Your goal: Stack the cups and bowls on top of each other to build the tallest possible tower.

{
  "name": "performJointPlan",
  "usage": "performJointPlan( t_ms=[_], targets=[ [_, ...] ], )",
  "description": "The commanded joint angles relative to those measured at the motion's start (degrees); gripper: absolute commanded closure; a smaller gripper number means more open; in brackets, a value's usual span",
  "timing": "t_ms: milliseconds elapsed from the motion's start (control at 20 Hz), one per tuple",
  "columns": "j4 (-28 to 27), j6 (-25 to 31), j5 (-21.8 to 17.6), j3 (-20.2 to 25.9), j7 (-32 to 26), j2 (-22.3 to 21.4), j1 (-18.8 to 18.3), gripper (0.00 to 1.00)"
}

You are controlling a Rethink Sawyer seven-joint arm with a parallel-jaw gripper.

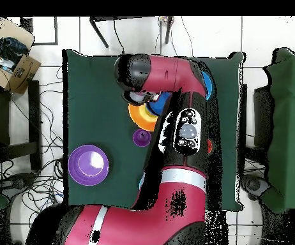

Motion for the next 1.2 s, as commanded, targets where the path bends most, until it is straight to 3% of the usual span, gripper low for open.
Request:
performJointPlan(
  t_ms=[50, 700, 1200],
  targets=[
    [6.11, -2.45, -6.89, 6.20, -14.24, 1.30, -0.74, 1.00],
    [9.25, -6.20, -7.74, 7.85, -13.79, 0.29, -1.97, 1.00],
    [8.38, -6.64, -8.76, 9.52, -12.56, 1.08, -2.49, 1.00]
  ],
)
